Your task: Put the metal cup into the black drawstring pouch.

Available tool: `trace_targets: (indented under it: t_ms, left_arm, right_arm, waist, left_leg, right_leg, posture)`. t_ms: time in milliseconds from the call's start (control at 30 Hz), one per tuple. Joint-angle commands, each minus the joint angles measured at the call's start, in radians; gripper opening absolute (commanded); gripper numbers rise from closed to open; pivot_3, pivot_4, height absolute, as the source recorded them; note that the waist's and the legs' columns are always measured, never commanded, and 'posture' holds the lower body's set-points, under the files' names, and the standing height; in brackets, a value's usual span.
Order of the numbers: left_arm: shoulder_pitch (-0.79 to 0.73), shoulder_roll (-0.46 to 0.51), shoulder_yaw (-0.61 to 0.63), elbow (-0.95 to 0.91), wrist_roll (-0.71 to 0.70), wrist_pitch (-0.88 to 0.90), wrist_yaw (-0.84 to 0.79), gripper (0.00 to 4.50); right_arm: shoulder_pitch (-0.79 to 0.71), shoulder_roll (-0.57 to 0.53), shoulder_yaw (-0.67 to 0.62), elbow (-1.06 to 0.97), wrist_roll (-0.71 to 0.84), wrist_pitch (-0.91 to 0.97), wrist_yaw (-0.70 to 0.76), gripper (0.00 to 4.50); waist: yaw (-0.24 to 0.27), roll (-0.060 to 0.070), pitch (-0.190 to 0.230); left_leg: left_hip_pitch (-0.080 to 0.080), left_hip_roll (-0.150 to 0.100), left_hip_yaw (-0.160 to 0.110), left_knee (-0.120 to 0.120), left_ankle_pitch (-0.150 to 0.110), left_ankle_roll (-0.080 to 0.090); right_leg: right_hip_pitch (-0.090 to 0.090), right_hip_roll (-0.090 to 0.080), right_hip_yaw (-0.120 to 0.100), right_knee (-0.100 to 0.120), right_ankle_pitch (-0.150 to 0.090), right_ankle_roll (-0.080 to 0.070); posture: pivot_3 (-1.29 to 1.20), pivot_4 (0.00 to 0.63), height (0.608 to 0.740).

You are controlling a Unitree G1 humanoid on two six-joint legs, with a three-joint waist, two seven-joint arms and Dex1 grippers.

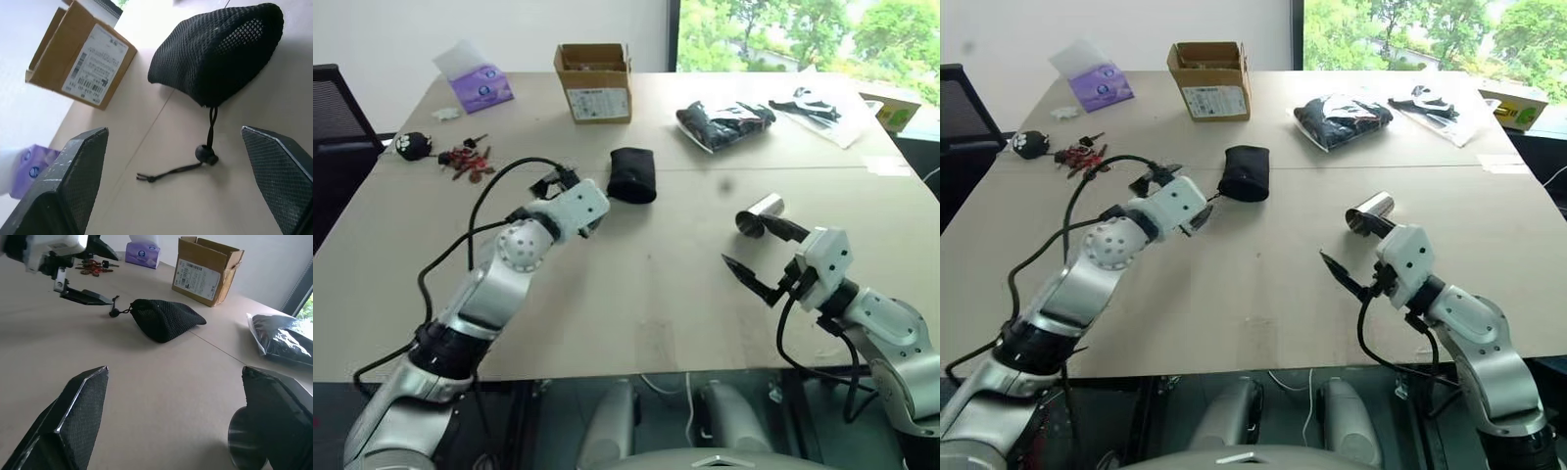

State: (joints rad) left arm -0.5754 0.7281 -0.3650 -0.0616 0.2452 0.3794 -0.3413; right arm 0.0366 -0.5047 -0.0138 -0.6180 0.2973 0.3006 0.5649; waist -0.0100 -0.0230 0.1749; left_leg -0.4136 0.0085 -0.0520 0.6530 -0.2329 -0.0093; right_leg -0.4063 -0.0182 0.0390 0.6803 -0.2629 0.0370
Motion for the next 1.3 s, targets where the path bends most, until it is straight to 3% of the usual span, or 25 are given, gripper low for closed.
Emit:
trace_targets:
  t_ms: [33,300,400,600,667,767,1000,1167,1300]
  left_arm:
    - [-0.098,-0.032,-0.055,0.138,0.113,-0.105,-0.010,4.50]
    - [-0.254,-0.161,-0.097,0.449,0.212,-0.287,0.003,4.50]
    - [-0.275,-0.188,-0.091,0.510,0.214,-0.340,-0.012,3.63]
    - [-0.297,-0.207,-0.067,0.560,0.206,-0.388,-0.034,0.73]
    - [-0.291,-0.219,-0.026,0.541,0.155,-0.335,-0.082,0.09]
    - [-0.262,-0.227,0.056,0.450,0.064,-0.197,-0.177,0.09]
    - [-0.133,-0.205,0.251,0.052,-0.217,0.322,-0.415,0.09]
    - [-0.126,-0.219,0.338,-0.082,-0.364,0.687,-0.425,0.09]
    - [-0.142,-0.272,0.406,-0.084,-0.436,0.828,-0.369,0.09]
  right_arm:
    - [0.013,0.004,-0.006,-0.063,-0.013,-0.005,-0.027,4.42]
    - [0.059,0.014,-0.006,-0.129,-0.042,0.028,-0.093,4.42]
    - [0.072,0.023,-0.007,-0.149,-0.069,0.050,-0.132,4.50]
    - [0.067,0.037,0.013,-0.152,-0.170,0.087,-0.207,4.50]
    - [0.061,0.029,0.023,-0.155,-0.192,0.109,-0.208,4.50]
    - [0.047,-0.003,0.035,-0.156,-0.268,0.177,-0.227,4.50]
    - [-0.043,-0.012,0.067,-0.097,-0.315,0.231,-0.218,4.50]
    - [-0.073,-0.008,0.079,-0.066,-0.292,0.270,-0.185,4.50]
    - [-0.131,-0.012,0.124,0.001,-0.351,0.279,-0.202,4.50]
  waist:
    - [-0.004,0.000,0.000]
    - [-0.004,0.000,0.000]
    - [-0.004,0.000,0.000]
    - [-0.004,0.000,0.000]
    - [-0.004,0.000,0.000]
    - [-0.006,0.000,0.000]
    - [-0.013,0.000,0.000]
    - [-0.006,0.000,0.000]
    - [-0.007,0.000,0.000]
  left_leg:
    - [0.000,0.000,0.001,0.000,0.000,0.000]
    - [-0.001,0.000,0.000,0.000,0.000,0.000]
    - [-0.001,0.000,0.000,0.000,0.000,0.000]
    - [-0.001,0.000,0.000,0.000,0.000,0.000]
    - [-0.001,0.000,0.000,0.000,0.000,0.000]
    - [-0.001,0.000,0.000,0.000,0.000,0.000]
    - [-0.001,0.001,0.000,0.000,0.000,0.000]
    - [-0.001,0.000,-0.001,0.001,0.000,0.000]
    - [-0.001,0.000,0.000,0.002,0.000,0.000]
  right_leg:
    - [0.000,0.000,0.001,0.000,0.000,0.000]
    - [-0.001,0.000,0.001,0.000,0.000,0.000]
    - [-0.001,-0.001,0.001,0.000,0.000,0.000]
    - [-0.001,-0.001,0.000,0.000,0.000,0.000]
    - [-0.001,-0.001,0.000,0.000,0.000,0.000]
    - [-0.001,0.000,0.000,0.001,0.000,0.000]
    - [-0.001,0.000,0.000,0.002,0.000,0.000]
    - [-0.001,0.000,0.000,0.002,0.000,0.000]
    - [-0.001,-0.001,0.000,0.003,0.000,0.000]
  posture:
    - [0.00,0.150,0.740]
    - [0.00,0.150,0.740]
    - [0.00,0.150,0.740]
    - [0.00,0.150,0.740]
    - [0.00,0.150,0.740]
    - [0.00,0.150,0.740]
    - [0.00,0.150,0.740]
    - [0.00,0.150,0.740]
    - [0.00,0.150,0.740]
